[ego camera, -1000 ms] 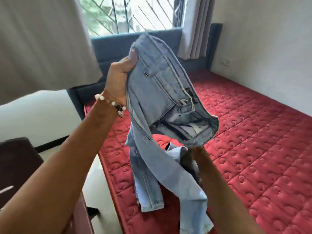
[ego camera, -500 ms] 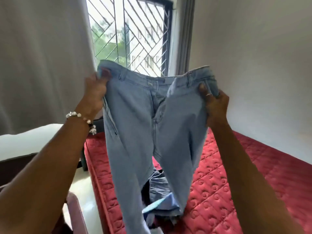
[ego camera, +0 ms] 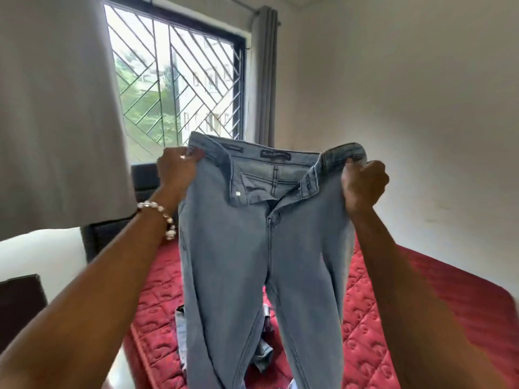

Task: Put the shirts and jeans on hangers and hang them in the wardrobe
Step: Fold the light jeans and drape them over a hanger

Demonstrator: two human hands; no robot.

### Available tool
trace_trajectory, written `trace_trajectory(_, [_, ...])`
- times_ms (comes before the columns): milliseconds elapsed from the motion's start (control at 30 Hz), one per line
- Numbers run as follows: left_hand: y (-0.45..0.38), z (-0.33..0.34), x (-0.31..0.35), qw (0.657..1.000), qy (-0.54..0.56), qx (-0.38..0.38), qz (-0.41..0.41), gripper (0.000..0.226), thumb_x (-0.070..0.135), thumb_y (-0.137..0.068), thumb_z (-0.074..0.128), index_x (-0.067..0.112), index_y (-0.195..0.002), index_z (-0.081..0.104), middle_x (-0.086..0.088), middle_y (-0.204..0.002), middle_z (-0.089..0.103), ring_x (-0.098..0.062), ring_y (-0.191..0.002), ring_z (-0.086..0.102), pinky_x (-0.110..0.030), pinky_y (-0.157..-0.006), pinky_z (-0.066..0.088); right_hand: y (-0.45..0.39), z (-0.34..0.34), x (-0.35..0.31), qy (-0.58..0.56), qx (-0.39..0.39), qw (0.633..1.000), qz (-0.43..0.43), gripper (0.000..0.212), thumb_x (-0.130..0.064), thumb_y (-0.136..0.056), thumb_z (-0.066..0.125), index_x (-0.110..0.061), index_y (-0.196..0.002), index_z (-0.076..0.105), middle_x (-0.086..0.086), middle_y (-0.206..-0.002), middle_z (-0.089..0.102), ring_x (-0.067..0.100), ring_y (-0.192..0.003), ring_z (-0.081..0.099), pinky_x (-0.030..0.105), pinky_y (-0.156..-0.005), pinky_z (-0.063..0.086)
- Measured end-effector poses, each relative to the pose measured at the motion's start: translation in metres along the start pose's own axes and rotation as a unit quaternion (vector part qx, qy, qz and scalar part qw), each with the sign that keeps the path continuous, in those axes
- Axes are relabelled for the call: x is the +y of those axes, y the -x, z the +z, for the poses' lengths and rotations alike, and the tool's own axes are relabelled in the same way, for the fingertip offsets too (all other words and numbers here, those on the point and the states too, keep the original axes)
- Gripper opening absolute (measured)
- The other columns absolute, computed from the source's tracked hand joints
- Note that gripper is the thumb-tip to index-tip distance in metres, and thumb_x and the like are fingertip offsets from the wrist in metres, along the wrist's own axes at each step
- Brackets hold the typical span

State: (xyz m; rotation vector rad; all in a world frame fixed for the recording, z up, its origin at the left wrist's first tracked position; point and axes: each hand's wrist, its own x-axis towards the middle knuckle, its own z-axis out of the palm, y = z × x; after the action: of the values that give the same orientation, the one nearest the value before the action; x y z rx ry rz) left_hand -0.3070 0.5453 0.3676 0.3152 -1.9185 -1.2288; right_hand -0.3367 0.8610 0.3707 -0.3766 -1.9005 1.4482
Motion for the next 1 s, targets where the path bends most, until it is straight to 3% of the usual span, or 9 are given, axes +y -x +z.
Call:
trace_trajectory(133, [0.020, 0.032, 0.054, 0.996, -0.071, 0.037, -0.034, 0.042, 0.033, -0.088, 0.063, -0.005, -0.106, 0.062, -0.017, -0.110, 0.066, -0.032, -0.102, 0.061, -0.035, -0.077, 0.048, 0.015, 0.002, -0.039, 0.008, -0.011, 0.999, -0.043, 0.033, -0.026, -0.091, 0.053, 0.000, -0.109, 0.062, 0.021, -0.116, 0.064, 0.036, -0.108, 0.060, 0.035, -0.088, 0.048])
trace_trajectory(200, [0.021, 0.034, 0.069, 0.997, -0.055, 0.033, -0.044, 0.039, 0.032, -0.088, 0.062, -0.003, -0.106, 0.061, -0.015, -0.103, 0.064, -0.026, -0.092, 0.060, -0.029, -0.066, 0.044, 0.013, -0.002, -0.050, -0.033, -0.053, 0.995, -0.079, 0.025, -0.022, -0.088, 0.056, -0.001, -0.096, 0.066, 0.019, -0.101, 0.068, 0.034, -0.094, 0.064, 0.034, -0.080, 0.048])
trace_trajectory(300, [0.008, 0.023, 0.080, 0.998, 0.057, 0.004, -0.008, 0.041, 0.041, -0.077, 0.070, 0.002, -0.086, 0.067, -0.009, -0.077, 0.062, -0.016, -0.062, 0.052, -0.021, -0.044, 0.036, -0.003, -0.023, -0.063, -0.196, -0.191, 0.957, -0.092, 0.021, -0.019, -0.084, 0.068, -0.005, -0.069, 0.063, 0.009, -0.063, 0.060, 0.021, -0.058, 0.055, 0.031, -0.058, 0.044])
trace_trajectory(400, [-0.003, 0.005, 0.076, 0.975, 0.205, -0.056, -0.072, 0.047, 0.042, -0.070, 0.077, 0.004, -0.094, 0.065, -0.008, -0.081, 0.065, -0.019, -0.071, 0.061, -0.023, -0.059, 0.049, -0.023, -0.042, -0.059, -0.294, -0.261, 0.919, 0.003, 0.021, -0.019, -0.084, 0.071, 0.001, -0.091, 0.068, 0.013, -0.083, 0.069, 0.024, -0.068, 0.064, 0.034, -0.066, 0.056])
trace_trajectory(533, [-0.004, 0.017, 0.051, 0.985, 0.058, -0.062, -0.151, 0.034, 0.020, -0.098, 0.048, -0.004, -0.122, 0.050, -0.016, -0.112, 0.058, -0.027, -0.103, 0.058, -0.026, -0.067, 0.044, -0.023, -0.018, -0.038, -0.208, -0.156, 0.963, 0.075, 0.036, -0.020, -0.062, 0.075, 0.001, -0.089, 0.067, 0.013, -0.084, 0.062, 0.024, -0.076, 0.060, 0.031, -0.060, 0.044])
trace_trajectory(600, [-0.003, 0.027, 0.045, 0.984, 0.010, -0.066, -0.167, 0.031, 0.017, -0.099, 0.044, -0.010, -0.112, 0.053, -0.017, -0.128, 0.054, -0.028, -0.111, 0.054, -0.018, -0.060, 0.038, -0.014, -0.001, -0.032, -0.123, -0.110, 0.983, 0.080, 0.050, -0.025, -0.064, 0.073, 0.001, -0.106, 0.067, 0.018, -0.100, 0.066, 0.029, -0.093, 0.065, 0.031, -0.069, 0.046])
trace_trajectory(700, [0.004, 0.028, 0.048, 0.981, -0.074, -0.031, -0.175, 0.025, 0.020, -0.094, 0.054, -0.002, -0.105, 0.055, -0.010, -0.108, 0.056, -0.024, -0.101, 0.057, -0.024, -0.078, 0.049, 0.004, 0.016, -0.028, -0.035, -0.075, 0.995, 0.052, 0.037, -0.020, -0.086, 0.060, 0.004, -0.113, 0.060, 0.021, -0.118, 0.064, 0.034, -0.111, 0.061, 0.031, -0.086, 0.047])
trace_trajectory(833, [0.011, 0.033, 0.060, 0.979, 0.034, -0.073, -0.187, 0.026, 0.020, -0.085, 0.060, 0.001, -0.103, 0.058, -0.009, -0.095, 0.056, -0.021, -0.085, 0.056, -0.029, -0.070, 0.050, 0.025, 0.028, -0.030, -0.048, -0.085, 0.995, -0.009, 0.030, -0.020, -0.088, 0.054, 0.004, -0.104, 0.063, 0.021, -0.108, 0.067, 0.034, -0.103, 0.063, 0.029, -0.078, 0.046])
trace_trajectory(1000, [0.037, 0.047, 0.082, 0.958, 0.182, -0.151, -0.164, 0.018, 0.007, -0.075, 0.074, 0.006, -0.079, 0.057, -0.012, -0.084, 0.066, -0.021, -0.072, 0.065, -0.035, -0.074, 0.059, 0.049, 0.045, -0.043, -0.030, -0.195, 0.963, -0.182, 0.024, -0.030, -0.083, 0.063, -0.008, -0.073, 0.065, 0.003, -0.070, 0.063, 0.018, -0.064, 0.057, 0.026, -0.058, 0.038])
